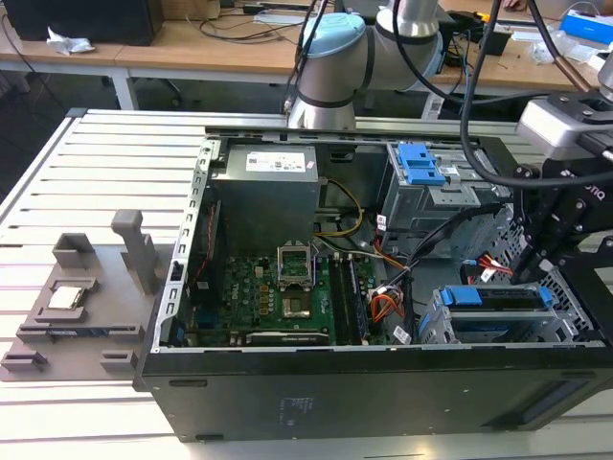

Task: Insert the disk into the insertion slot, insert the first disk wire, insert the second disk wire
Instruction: 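Insert the first disk wire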

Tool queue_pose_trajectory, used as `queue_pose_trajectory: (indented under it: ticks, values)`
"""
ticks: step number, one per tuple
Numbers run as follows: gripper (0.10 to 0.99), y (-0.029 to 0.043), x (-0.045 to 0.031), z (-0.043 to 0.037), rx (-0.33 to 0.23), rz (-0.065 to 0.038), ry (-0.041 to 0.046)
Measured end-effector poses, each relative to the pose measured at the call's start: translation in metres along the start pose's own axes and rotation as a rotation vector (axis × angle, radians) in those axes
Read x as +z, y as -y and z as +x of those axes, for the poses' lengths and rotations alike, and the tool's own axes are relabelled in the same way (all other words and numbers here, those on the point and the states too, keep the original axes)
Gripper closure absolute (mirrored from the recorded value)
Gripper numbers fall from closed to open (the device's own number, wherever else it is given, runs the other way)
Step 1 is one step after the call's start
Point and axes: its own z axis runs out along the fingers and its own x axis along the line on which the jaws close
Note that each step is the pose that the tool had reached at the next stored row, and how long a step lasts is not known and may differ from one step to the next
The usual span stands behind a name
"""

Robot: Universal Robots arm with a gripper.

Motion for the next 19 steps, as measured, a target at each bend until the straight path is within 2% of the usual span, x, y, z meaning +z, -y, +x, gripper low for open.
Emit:
queue_pose_trajectory:
  ticks: [12, 16, 17, 18, 19]
  values:
    - [0.918, 0.0, 0.0005, -0.0001, 0.209, -0.016, 0.0112]
    - [0.918, 0.0, 0.0006, -0.0001, 0.209, -0.016, 0.0114]
    - [0.918, 0.0, 0.0006, 0.0004, 0.209, -0.015, 0.0214]
    - [0.918, -0.0005, 0.0009, 0.003, 0.207, -0.013, 0.0454]
    - [0.918, -0.0008, 0.0011, 0.0048, 0.207, -0.012, 0.0513]
